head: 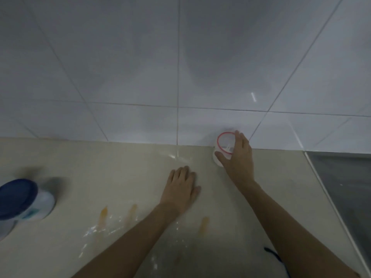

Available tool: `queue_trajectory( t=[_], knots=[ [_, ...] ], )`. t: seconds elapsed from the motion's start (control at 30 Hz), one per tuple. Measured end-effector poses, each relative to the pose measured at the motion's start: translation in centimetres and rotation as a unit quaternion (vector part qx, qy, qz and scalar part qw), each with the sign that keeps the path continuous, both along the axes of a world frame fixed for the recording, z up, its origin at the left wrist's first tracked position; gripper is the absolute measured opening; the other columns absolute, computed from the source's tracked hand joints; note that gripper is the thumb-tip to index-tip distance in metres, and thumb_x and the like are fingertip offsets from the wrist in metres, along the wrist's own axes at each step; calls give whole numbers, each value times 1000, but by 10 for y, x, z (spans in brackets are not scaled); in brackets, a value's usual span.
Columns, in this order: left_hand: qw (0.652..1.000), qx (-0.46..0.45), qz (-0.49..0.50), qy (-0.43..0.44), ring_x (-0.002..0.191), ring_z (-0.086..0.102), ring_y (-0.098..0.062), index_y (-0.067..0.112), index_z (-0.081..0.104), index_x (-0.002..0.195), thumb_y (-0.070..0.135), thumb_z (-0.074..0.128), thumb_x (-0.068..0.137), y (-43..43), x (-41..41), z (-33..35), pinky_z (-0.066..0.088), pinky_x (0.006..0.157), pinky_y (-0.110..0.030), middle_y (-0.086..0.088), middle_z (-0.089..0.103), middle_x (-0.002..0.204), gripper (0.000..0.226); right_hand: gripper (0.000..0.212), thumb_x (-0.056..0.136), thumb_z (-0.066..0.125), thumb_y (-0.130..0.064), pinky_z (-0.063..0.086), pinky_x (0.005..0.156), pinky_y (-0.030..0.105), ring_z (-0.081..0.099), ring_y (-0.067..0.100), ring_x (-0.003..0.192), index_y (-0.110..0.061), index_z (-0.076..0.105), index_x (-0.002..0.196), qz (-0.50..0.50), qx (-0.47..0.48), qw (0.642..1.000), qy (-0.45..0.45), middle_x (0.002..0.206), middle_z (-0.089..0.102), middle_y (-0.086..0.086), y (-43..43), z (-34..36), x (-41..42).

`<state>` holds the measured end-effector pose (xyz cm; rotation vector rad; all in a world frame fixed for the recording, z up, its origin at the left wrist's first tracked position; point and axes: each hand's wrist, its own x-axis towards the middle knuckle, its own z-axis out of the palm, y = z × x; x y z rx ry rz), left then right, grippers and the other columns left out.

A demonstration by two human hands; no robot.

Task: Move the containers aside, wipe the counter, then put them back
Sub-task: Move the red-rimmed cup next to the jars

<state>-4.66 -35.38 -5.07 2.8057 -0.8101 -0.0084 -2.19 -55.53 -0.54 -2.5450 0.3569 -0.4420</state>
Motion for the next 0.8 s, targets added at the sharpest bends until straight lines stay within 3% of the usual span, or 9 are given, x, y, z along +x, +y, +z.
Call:
queue_trajectory(
  t=[0.13, 0.37, 0.5, 0.8],
  knots=[
    [999, 44, 6, -29, 114, 55, -34, 14, 57, 118, 41, 40, 85, -2, -3, -10, 41, 106, -48, -15, 58, 127, 45, 83, 69, 79, -29, 39, 101, 38, 41, 36, 127, -8, 38, 139, -19, 19, 999, -46, 141, 41, 15, -2, -5, 1],
    [1000, -23, -12, 7, 123, 48, -35, 10, 57, 119, 37, 33, 93, 28, 0, 6, 33, 111, -47, -16, 52, 130, 44, 82, 59, 83, -29, 46, 94, 41, 47, 32, 118, -14, 45, 131, 27, 7, 999, -44, 132, 46, 10, 18, 16, -27],
    [999, -33, 5, 1, 128, 44, -35, 13, 56, 121, 37, 34, 95, 93, -36, 14, 31, 112, -46, -16, 50, 131, 42, 77, 59, 82, -30, 41, 100, 36, 49, 31, 117, -10, 49, 126, 93, 15, 994, -51, 130, 50, 11, 75, 25, -55],
    [984, -6, 176, 16, 116, 50, -34, 10, 57, 113, 37, 42, 90, 290, -155, 25, 31, 107, -40, -15, 54, 124, 38, 82, 59, 85, -25, 37, 105, 34, 49, 30, 123, -6, 48, 129, 286, 68, 956, 2, 133, 51, 12, 265, 37, -111]
  ],
)
